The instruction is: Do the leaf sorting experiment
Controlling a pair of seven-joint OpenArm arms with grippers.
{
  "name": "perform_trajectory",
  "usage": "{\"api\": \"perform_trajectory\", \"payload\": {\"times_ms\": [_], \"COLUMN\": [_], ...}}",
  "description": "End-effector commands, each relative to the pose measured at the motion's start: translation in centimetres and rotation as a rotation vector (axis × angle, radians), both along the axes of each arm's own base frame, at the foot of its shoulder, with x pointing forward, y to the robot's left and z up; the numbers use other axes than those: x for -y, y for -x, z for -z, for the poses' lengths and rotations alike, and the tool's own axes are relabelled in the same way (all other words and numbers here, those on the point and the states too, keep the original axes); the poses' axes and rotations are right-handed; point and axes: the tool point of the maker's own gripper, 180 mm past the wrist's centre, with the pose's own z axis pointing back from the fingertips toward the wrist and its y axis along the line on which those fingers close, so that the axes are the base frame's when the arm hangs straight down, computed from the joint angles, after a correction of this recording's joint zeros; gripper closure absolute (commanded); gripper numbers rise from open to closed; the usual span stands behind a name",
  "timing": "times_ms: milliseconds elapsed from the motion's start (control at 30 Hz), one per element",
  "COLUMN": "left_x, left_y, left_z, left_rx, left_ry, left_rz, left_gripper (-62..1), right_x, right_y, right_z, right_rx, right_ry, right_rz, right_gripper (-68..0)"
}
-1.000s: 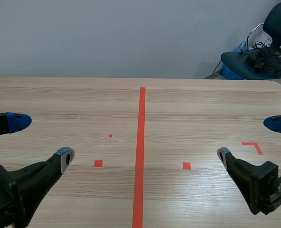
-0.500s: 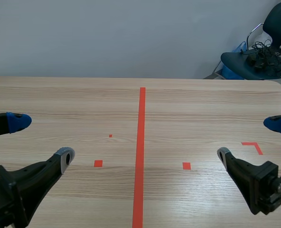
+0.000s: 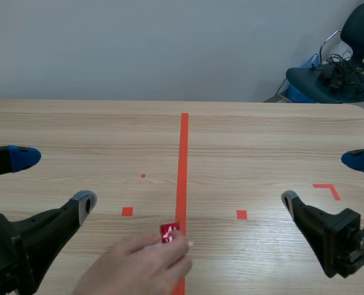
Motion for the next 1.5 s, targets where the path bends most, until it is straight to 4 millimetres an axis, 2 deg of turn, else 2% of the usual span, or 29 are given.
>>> {"api": "perform_trajectory", "payload": {"times_ms": [0,367,733,933,1133,1333,1467], "left_x": [0.0,0.0,0.6,0.9,2.3,4.8,7.1], "left_y": [-0.2,-0.2,0.4,-0.4,-0.9,-1.9,-2.8], "left_z": [-0.6,-0.6,0.5,3.3,8.2,11.7,13.0], "left_rx": [0.021,0.021,-0.037,-0.062,-0.134,-0.125,-0.116], "left_ry": [0.015,0.015,-0.018,-0.082,-0.102,-0.080,-0.044], "left_rz": [-0.004,-0.004,0.044,0.073,0.128,0.181,0.210], "left_gripper": [-62.3,-62.3,-62.3,-62.3,-62.3,-62.3,-62.3], "right_x": [0.0,0.0,0.0,0.0,0.0,0.0,0.0], "right_y": [-0.4,-0.4,-0.4,-0.4,-0.4,-0.4,-0.4], "right_z": [-0.9,-0.9,-0.9,-0.9,-0.9,-0.9,-0.9], "right_rx": [0.031,0.031,0.031,0.031,0.031,0.031,0.031], "right_ry": [-0.010,-0.010,-0.010,-0.010,-0.011,-0.011,-0.011], "right_rz": [0.002,0.002,0.002,0.002,0.003,0.003,0.003], "right_gripper": [-67.9,-67.9,-67.9,-67.9,-67.9,-67.9,-67.9]}}
